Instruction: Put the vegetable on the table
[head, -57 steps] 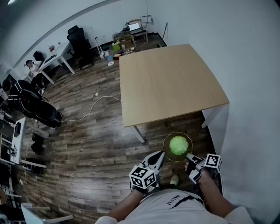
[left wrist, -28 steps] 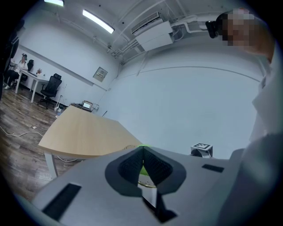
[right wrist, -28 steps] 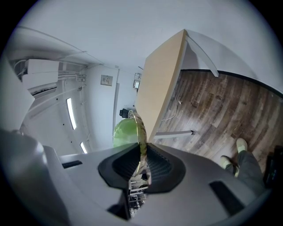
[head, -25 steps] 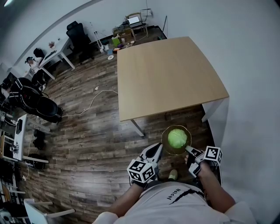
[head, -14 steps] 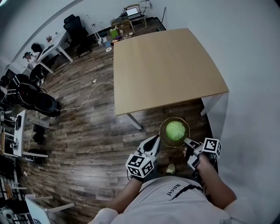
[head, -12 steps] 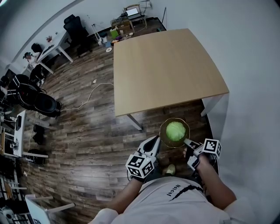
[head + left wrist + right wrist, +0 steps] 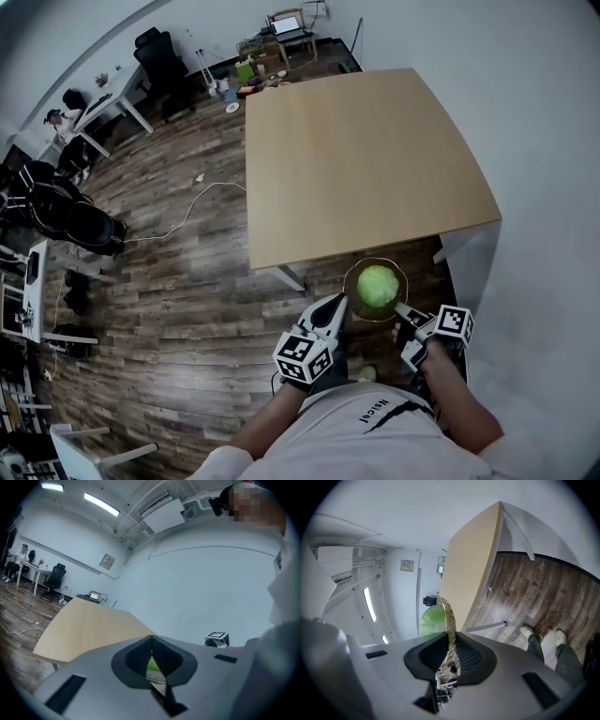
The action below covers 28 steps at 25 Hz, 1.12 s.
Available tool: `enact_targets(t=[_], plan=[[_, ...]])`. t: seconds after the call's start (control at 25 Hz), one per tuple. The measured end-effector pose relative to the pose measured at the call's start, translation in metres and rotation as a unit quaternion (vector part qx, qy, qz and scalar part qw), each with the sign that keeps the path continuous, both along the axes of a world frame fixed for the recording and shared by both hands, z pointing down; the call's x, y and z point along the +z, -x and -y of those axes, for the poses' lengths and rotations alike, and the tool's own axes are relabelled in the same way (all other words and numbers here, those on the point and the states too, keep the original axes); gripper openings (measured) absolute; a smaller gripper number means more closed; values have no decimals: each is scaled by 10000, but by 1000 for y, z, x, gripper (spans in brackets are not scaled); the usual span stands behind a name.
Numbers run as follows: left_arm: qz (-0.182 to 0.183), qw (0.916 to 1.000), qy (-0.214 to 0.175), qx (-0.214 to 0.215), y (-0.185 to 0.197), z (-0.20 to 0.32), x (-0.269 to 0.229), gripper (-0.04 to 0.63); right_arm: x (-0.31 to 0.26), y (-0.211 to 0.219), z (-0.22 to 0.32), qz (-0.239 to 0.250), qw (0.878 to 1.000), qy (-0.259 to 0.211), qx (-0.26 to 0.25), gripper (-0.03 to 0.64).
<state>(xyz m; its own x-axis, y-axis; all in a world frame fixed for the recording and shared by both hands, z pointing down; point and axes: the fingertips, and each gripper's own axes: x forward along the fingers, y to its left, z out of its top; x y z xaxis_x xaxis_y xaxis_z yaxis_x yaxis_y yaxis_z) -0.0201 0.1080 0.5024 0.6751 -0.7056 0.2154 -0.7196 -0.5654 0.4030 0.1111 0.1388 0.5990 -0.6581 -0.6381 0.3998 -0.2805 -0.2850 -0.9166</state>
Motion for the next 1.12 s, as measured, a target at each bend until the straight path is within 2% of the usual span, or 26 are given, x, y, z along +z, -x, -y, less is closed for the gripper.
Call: enact_targets(t=[0.28,0.48,0.8,1.12], plan=[[70,9998,-53,196,43,92,-4,12,-2,42,85,-15,9998,-22,184,57],[112,9989,-75,451,55,149,-1,12,-2,59,141,33,9990,-108,437,57],[33,9984,59,568,67,210,5,12,7,68,196,-69,9979,-32,650,58],[56,9989,281,374,55,277,16,12,22,52,261,-153,9985,94,516,58]])
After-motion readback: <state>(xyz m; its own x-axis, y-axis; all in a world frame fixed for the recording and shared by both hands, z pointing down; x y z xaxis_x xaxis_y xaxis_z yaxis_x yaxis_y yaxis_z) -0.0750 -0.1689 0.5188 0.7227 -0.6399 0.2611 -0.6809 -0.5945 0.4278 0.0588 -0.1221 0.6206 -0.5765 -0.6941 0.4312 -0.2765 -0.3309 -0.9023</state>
